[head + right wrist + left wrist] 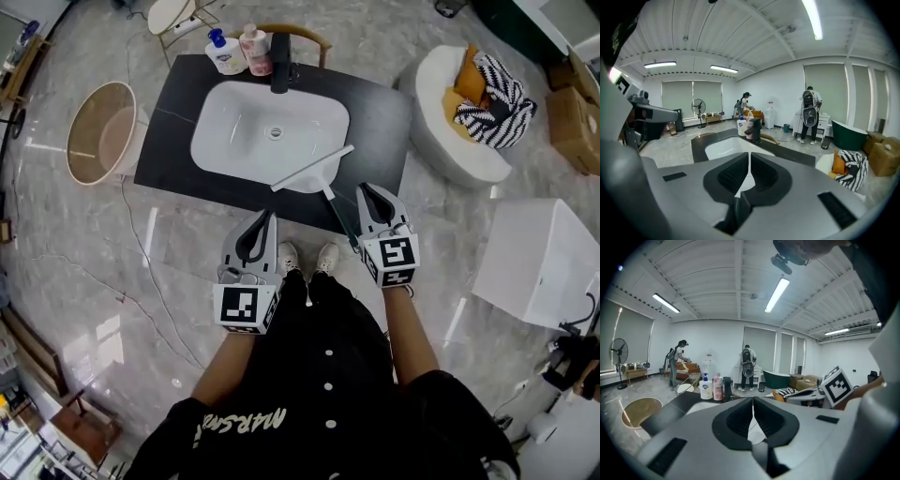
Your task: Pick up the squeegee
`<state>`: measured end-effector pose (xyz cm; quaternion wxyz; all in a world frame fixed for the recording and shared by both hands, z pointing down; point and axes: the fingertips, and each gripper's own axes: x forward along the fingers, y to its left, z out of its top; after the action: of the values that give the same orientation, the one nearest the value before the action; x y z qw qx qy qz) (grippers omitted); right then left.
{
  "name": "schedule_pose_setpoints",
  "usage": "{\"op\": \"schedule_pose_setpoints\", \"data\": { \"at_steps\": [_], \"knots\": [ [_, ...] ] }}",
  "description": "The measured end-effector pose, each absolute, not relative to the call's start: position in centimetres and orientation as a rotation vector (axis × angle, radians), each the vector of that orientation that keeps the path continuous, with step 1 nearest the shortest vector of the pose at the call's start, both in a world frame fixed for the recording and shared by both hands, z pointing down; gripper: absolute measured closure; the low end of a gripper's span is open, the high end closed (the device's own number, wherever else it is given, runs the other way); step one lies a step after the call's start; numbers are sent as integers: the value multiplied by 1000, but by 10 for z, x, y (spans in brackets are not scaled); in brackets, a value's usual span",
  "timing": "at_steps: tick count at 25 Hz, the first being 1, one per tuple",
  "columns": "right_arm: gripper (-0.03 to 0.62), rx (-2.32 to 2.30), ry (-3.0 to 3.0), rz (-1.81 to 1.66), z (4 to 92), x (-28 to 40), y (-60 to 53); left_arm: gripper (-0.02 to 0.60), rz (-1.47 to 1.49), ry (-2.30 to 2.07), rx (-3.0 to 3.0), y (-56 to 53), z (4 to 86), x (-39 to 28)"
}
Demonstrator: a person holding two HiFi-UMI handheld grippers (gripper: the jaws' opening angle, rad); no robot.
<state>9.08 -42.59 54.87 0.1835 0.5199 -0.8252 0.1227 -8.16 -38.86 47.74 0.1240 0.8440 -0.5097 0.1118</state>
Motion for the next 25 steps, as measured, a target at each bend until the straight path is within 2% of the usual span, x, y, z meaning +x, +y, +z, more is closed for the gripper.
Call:
{"op": "schedule_pose_setpoints", "data": {
  "at_steps": [5,8,12,21,25],
  "knots": [
    [533,1343,-2251,437,617,69,-435,563,346,-1459,2418,-380,499,-83],
    [463,1263,-2206,505,655,60,-432,563,355,-1450,2397,-376,512,-84],
    [430,1177,-2152,550,695,49,-424,563,369,-1458,2373,-368,526,-87],
    [427,1124,-2111,529,740,37,-419,563,410,-1471,2292,-350,562,-98],
    [473,1133,-2111,521,745,38,-420,563,417,-1476,2261,-345,571,-95]
  ]
}}
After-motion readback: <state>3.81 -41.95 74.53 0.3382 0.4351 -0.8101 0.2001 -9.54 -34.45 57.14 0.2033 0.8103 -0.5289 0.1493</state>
